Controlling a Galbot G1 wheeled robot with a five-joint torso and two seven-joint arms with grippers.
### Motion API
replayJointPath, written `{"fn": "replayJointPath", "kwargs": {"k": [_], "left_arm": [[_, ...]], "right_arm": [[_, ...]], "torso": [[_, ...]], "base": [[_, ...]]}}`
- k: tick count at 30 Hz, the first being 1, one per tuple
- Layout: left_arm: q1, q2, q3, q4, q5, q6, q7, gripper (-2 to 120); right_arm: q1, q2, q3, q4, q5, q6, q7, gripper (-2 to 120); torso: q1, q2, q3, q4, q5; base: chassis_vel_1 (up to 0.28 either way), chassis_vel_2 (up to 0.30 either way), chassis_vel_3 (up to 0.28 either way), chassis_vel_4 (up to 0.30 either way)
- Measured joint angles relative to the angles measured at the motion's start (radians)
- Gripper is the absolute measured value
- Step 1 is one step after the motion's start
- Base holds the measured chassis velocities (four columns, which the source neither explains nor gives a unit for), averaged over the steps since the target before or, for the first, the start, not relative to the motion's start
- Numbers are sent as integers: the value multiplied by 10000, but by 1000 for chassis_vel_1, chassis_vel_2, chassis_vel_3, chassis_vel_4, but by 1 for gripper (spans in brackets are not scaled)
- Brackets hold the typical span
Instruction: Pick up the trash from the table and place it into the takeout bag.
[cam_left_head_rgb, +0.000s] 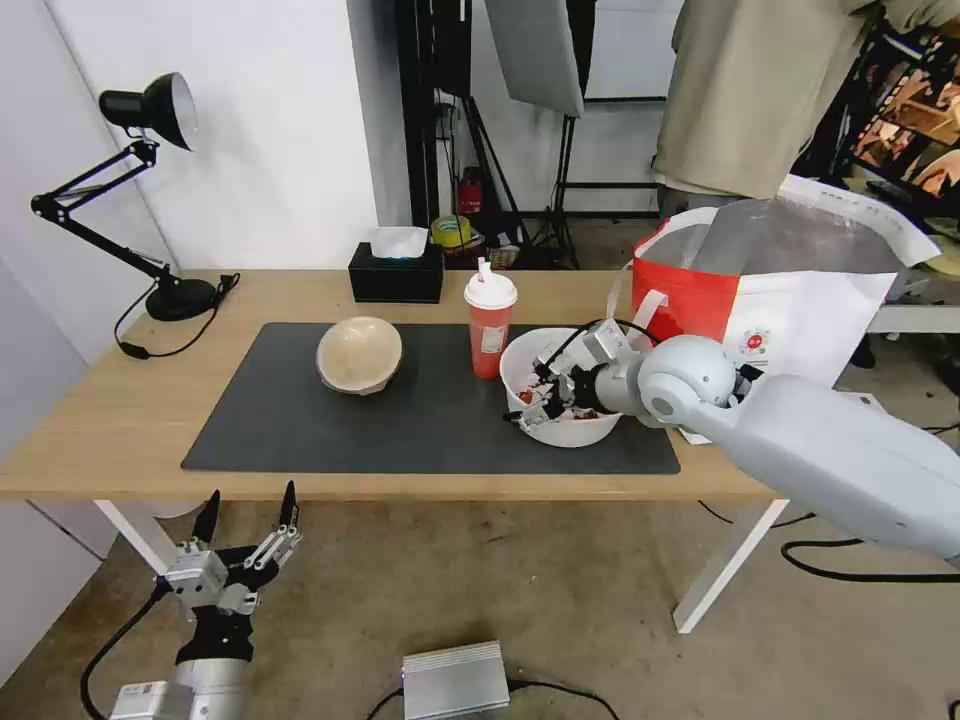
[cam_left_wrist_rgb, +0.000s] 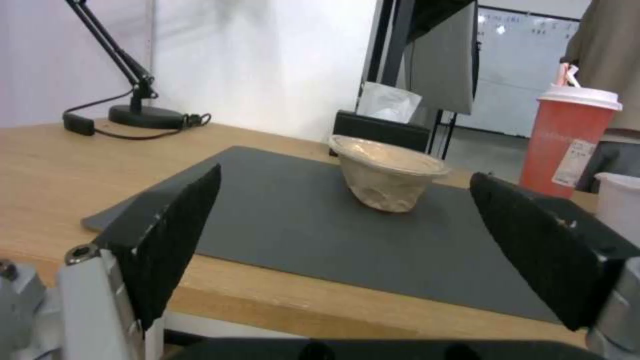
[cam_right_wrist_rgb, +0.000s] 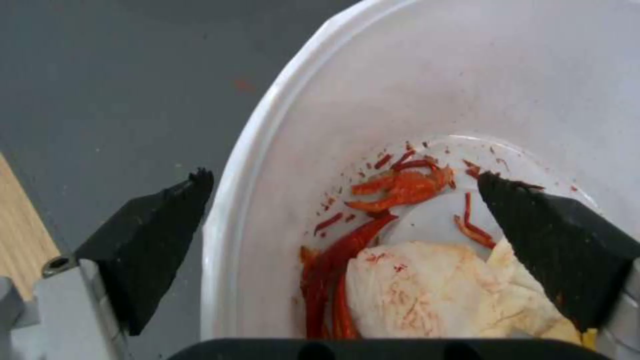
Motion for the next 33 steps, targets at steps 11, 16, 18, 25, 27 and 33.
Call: {"fn": "replayJointPath", "kwargs": {"k": [11, 16, 18, 25, 27, 33], "left_arm": [[-25, 7, 20, 9, 18, -9, 22, 100], [-58, 13, 35, 9, 32, -8, 27, 100], [-63, 13, 45, 9, 36, -9, 29, 100], [-64, 3, 52, 14, 42, -8, 33, 100], [-63, -1, 55, 13, 48, -8, 35, 100], [-12, -34, 66, -73, 74, -8, 37, 100]], "right_arm": [[-125, -17, 100, 83, -30, 10, -22, 64], [-193, -4, 204, 107, -28, 13, -22, 45], [-234, 3, 253, 122, -28, 14, -15, 36], [-338, 3, 335, 174, -27, 15, -1, 13], [-387, 30, 407, 174, -30, 15, 11, 3], [-538, 114, 596, 164, -32, 17, 23, 0]], "torso": [[0, 0, 0, 0, 0], [0, 0, 0, 0, 0], [0, 0, 0, 0, 0], [0, 0, 0, 0, 0], [0, 0, 0, -1, 0], [0, 0, 0, 0, 0]], "base": [[0, 0, 0, 0], [0, 0, 0, 0], [0, 0, 0, 0], [0, 0, 0, 0], [0, 0, 0, 0], [0, 0, 0, 0]]}}
